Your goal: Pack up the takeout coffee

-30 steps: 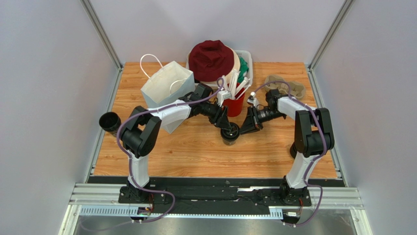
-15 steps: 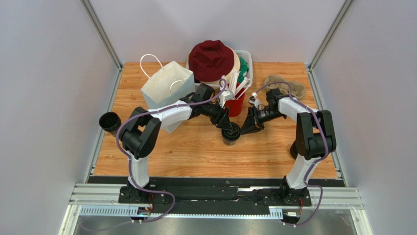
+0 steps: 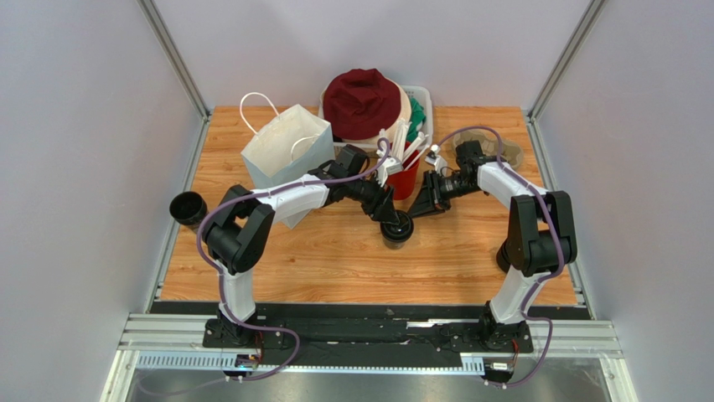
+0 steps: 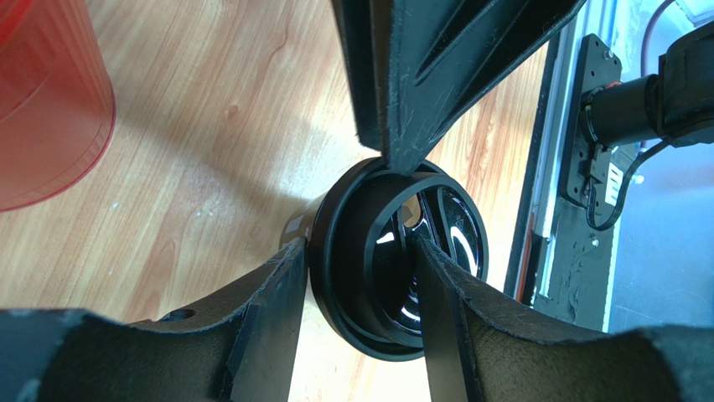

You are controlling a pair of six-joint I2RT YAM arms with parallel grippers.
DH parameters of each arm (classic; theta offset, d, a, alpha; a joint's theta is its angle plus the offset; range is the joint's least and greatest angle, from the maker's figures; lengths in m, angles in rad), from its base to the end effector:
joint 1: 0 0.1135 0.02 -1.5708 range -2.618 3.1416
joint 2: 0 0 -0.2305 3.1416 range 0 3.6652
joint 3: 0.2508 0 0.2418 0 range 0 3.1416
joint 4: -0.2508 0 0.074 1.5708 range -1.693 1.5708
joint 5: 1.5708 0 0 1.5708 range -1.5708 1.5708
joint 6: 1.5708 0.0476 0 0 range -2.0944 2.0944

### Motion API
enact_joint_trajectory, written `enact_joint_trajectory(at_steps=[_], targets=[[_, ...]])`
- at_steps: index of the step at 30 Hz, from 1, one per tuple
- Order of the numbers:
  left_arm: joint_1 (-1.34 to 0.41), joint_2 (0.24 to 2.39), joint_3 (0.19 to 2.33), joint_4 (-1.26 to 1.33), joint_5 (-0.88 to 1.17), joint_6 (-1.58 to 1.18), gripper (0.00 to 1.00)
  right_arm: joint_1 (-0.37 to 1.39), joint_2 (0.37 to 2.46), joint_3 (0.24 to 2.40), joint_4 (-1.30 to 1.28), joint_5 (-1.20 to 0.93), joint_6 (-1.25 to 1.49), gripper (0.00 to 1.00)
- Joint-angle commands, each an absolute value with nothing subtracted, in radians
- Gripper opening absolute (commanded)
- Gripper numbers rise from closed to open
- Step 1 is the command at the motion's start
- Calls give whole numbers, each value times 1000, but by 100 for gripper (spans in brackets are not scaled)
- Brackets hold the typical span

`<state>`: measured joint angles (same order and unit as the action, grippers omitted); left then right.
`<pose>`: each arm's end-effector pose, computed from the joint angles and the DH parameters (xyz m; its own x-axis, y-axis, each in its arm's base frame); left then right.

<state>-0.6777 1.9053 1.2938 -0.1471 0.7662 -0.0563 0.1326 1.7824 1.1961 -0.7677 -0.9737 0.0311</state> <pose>0.2913 -0.2768 0.1714 -0.5825 0.4168 -0.6978 0.8124 0.2696 -0.5171 0.3104 0.0811 0.1608 -0.9753 -0.1124 -0.1899 -0.2204 0.5376 0.8139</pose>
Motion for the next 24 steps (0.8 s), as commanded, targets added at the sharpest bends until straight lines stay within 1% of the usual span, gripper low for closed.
enact_joint_trajectory(at_steps=[1, 5, 11, 19, 24], targets=[[-704, 1990, 1223, -267, 580, 55, 57, 146, 1779, 1246, -724, -1023, 43, 30], [-706, 1991, 1224, -265, 581, 52, 57, 150, 1789, 1243, -718, -1025, 43, 30], [-706, 1996, 1227, -265, 572, 52, 57, 170, 1796, 1195, -718, -953, 14, 31], [-704, 1993, 1227, -273, 563, 52, 57, 179, 1812, 1180, -724, -911, 3, 31], [-704, 1994, 1227, -281, 539, 57, 57, 196, 1787, 1154, -693, -799, 9, 31]])
